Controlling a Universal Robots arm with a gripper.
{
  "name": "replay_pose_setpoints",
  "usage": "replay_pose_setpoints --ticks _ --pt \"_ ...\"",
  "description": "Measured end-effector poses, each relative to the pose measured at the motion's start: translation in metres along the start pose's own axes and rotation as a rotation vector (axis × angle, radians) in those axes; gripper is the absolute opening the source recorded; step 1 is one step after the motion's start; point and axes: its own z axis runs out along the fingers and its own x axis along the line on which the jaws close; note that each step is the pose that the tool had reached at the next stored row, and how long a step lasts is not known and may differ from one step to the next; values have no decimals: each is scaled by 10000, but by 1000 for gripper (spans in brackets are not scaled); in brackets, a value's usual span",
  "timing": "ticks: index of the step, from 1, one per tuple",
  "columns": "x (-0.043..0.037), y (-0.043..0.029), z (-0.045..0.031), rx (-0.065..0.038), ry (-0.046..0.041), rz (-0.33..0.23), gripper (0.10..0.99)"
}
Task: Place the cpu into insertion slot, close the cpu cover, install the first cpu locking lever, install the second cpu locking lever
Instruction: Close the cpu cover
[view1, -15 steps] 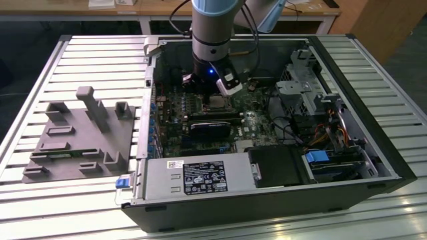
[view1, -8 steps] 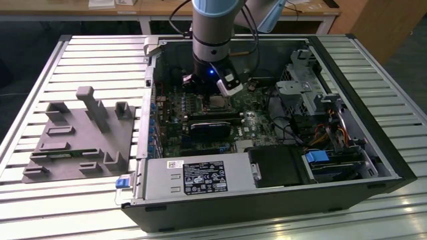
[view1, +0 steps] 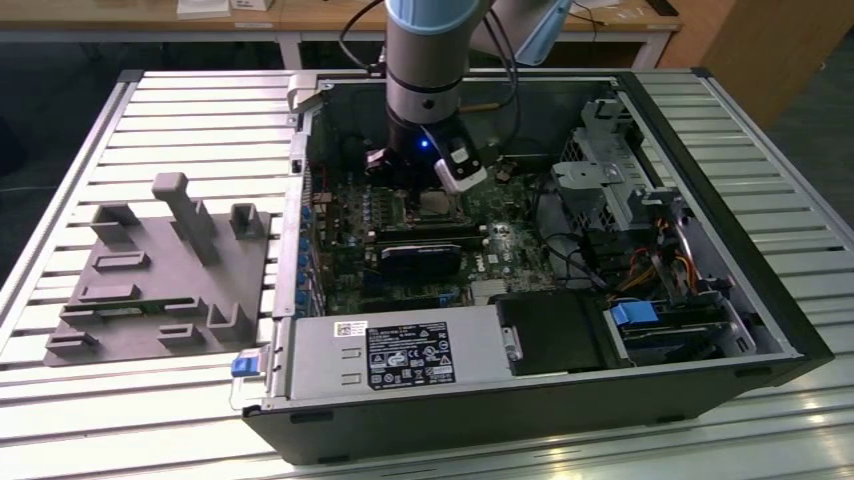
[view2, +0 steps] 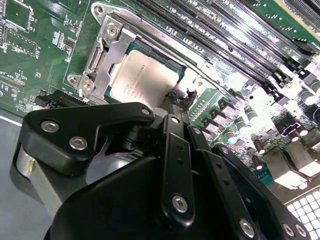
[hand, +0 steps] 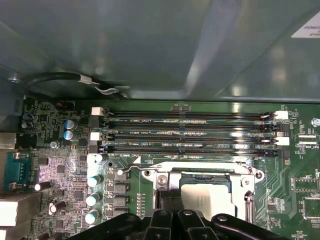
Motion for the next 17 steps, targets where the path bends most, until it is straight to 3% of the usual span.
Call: replay_pose_setpoints --ticks 6,15,17 --pt "-23 2 -5 -2 -2 3 106" --pt "-25 12 -85 -2 1 2 106" --pt "-58 12 -86 -2 4 1 106"
